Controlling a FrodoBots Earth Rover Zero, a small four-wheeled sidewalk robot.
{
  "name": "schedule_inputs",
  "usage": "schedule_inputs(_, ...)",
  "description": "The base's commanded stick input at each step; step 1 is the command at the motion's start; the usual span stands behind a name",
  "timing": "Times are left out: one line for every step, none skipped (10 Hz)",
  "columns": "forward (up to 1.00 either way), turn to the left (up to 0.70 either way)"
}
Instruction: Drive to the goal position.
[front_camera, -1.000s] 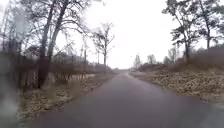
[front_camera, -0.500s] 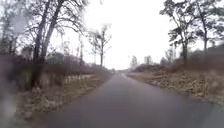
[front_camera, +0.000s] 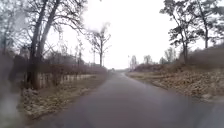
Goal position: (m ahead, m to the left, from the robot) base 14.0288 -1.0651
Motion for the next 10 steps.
schedule_inputs(0.85,0.00)
schedule_inputs(0.85,0.00)
schedule_inputs(0.85,0.00)
schedule_inputs(0.85,0.00)
schedule_inputs(0.85,0.00)
schedule_inputs(0.85,0.00)
schedule_inputs(0.85,0.00)
schedule_inputs(0.85,0.00)
schedule_inputs(0.85,0.00)
schedule_inputs(0.85,0.00)
